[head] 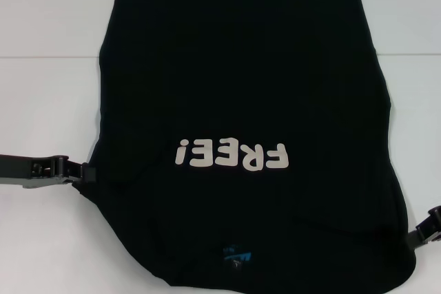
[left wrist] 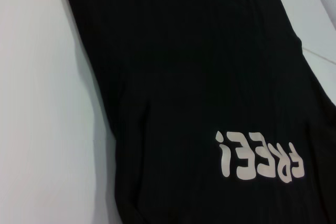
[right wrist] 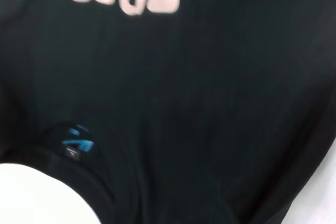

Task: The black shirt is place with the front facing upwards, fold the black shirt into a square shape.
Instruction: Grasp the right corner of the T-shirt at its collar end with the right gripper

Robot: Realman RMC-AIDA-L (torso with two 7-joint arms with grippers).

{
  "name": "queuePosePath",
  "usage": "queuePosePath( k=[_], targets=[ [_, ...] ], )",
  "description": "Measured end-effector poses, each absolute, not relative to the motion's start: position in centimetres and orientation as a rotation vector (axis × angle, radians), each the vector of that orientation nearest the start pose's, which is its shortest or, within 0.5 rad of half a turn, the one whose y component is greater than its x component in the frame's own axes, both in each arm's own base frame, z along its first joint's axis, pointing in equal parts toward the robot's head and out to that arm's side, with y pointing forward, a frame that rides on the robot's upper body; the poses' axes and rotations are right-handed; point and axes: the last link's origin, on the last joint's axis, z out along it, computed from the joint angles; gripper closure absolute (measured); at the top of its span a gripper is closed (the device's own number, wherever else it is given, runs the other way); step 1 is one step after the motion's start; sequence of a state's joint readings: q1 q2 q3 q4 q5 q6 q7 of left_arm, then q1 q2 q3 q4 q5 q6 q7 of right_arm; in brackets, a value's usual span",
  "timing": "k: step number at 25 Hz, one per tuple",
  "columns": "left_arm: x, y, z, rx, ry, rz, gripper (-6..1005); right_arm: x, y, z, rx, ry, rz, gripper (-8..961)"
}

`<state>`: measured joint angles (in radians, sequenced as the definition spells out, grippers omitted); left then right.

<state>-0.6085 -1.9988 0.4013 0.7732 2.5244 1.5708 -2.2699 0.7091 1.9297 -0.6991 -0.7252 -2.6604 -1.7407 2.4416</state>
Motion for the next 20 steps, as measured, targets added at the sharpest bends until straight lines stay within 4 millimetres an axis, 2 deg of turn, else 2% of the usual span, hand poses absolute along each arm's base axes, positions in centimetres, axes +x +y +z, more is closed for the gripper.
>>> queuePosePath(
  k=[4,10,20],
  targets=[
    [-31.7,34.1,6.0,-2.214,-1.778,-0.361,966,29.4,33.6,6.3,-2.426,1.869,-0.134,938],
    [-31.7,33.6,5.7,-2.226,-1.814,-0.363,966,29.9,32.9,7.0,-2.448,1.871,-0.055,940],
    [-32.1,31.9,5.5,-2.258,-1.905,-0.307,966,31.0,31.6,8.3,-2.479,1.875,-0.093,921]
  ],
)
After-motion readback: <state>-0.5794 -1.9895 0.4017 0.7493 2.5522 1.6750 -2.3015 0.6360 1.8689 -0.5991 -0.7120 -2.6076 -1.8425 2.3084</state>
